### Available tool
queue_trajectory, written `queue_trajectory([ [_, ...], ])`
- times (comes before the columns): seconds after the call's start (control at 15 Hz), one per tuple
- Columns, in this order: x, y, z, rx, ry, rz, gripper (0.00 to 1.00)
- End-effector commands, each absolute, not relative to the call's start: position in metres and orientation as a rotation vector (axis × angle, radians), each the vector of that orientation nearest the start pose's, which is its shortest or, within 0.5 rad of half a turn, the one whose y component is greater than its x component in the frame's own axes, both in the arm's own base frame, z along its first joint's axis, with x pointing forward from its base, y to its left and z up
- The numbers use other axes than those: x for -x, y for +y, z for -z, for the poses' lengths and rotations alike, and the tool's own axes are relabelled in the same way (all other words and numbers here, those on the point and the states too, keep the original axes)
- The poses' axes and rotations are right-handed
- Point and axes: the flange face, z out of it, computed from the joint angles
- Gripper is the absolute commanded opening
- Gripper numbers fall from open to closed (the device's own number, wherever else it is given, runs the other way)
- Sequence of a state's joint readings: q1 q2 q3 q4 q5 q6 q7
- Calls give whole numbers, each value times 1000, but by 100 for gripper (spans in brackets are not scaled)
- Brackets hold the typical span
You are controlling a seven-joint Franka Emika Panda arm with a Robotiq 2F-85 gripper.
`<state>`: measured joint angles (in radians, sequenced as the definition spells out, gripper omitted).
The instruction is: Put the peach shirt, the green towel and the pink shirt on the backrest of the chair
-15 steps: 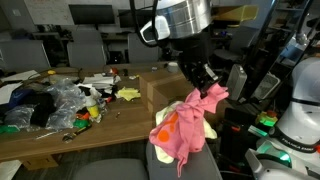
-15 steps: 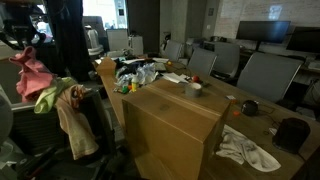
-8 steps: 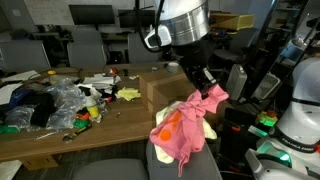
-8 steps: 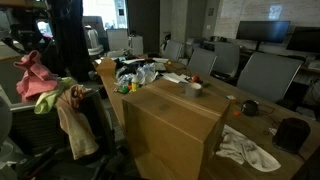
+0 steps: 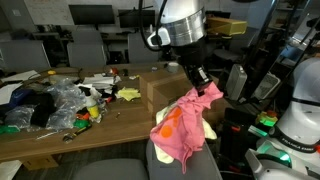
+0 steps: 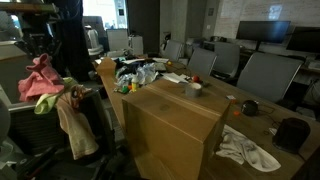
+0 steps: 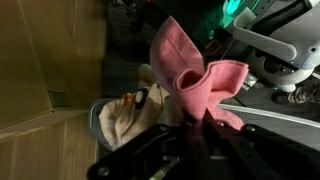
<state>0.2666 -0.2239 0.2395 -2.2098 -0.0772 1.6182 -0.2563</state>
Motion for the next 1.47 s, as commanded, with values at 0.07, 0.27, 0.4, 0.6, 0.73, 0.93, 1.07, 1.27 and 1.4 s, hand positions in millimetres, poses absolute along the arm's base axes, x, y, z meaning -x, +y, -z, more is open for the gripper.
queue_trajectory([
  [0.07,-389,187,-438,3089,-1130,-544,3],
  [0.27,-390,176,-428,3115,-1089,-558,3],
  [0.4,-390,171,-423,3130,-1068,-561,3],
  [0.6,-390,167,-416,3148,-1045,-566,3],
  [0.73,-390,166,-414,3157,-1034,-565,3],
  [0.93,-389,165,-411,3176,-1027,-563,3],
  [1.07,-390,164,-410,3185,-1021,-559,3],
  [1.27,-390,164,-409,3209,-1010,-544,29],
  [1.4,-389,163,-409,3226,-1004,-535,41],
])
